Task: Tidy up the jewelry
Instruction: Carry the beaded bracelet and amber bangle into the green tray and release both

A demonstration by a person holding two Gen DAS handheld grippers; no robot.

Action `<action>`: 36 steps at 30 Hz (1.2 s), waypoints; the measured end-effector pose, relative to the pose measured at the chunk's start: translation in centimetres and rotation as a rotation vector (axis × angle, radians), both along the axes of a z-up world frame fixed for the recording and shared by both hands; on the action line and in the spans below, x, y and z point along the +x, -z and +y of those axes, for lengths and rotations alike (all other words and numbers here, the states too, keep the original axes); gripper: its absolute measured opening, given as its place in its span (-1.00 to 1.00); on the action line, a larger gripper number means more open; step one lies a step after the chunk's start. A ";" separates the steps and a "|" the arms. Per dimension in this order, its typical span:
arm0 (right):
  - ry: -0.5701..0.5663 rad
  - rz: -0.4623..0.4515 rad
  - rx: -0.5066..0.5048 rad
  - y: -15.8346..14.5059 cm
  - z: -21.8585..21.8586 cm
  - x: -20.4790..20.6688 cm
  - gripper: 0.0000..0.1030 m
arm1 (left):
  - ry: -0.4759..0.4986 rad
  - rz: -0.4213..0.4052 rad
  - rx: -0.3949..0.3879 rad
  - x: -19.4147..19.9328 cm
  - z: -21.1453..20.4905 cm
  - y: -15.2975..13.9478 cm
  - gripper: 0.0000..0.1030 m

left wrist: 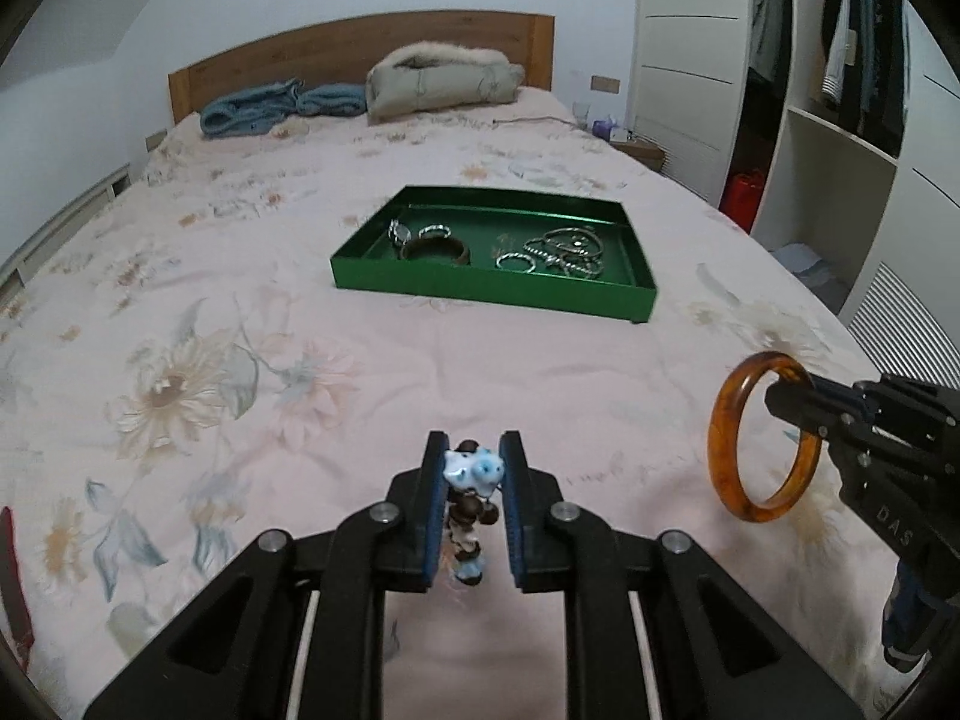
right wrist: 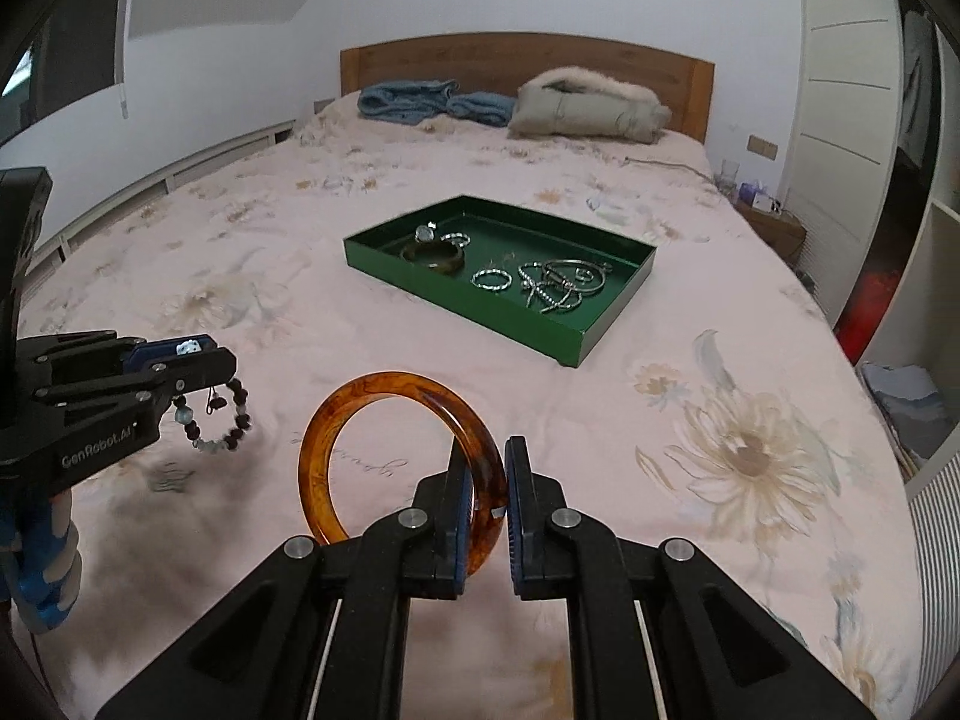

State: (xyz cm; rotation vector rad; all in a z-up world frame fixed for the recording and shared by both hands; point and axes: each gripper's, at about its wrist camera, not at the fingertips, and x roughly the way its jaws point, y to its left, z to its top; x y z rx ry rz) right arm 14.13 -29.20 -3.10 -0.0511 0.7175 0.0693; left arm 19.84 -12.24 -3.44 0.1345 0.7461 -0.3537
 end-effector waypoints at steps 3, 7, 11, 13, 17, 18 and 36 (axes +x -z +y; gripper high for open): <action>0.007 -0.015 0.002 -1.0 0.2 -1.8 -0.81 | 0.007 -0.019 -0.002 -2.0 0.2 -1.1 -0.70; 0.019 -0.033 0.006 -2.1 0.4 -3.9 -0.81 | 0.011 -0.041 -0.005 -4.3 0.8 -2.2 -0.70; 0.028 -0.057 0.009 -3.6 0.5 -5.8 -0.81 | 0.010 -0.062 -0.009 -6.3 1.4 -3.3 -0.70; 0.030 -0.070 0.007 -4.3 0.6 -6.4 -0.81 | 0.010 -0.074 -0.012 -7.2 1.6 -4.0 -0.70; 0.030 -0.095 0.003 -5.5 1.0 -7.6 -0.80 | 0.010 -0.093 -0.020 -8.3 2.0 -5.1 -0.70; 0.030 -0.103 0.002 -5.9 1.1 -7.9 -0.81 | 0.010 -0.099 -0.022 -8.6 2.1 -5.3 -0.70; 0.032 -0.208 0.018 -10.2 1.7 -12.5 -0.80 | 0.010 -0.191 -0.026 -12.4 2.4 -9.2 -0.70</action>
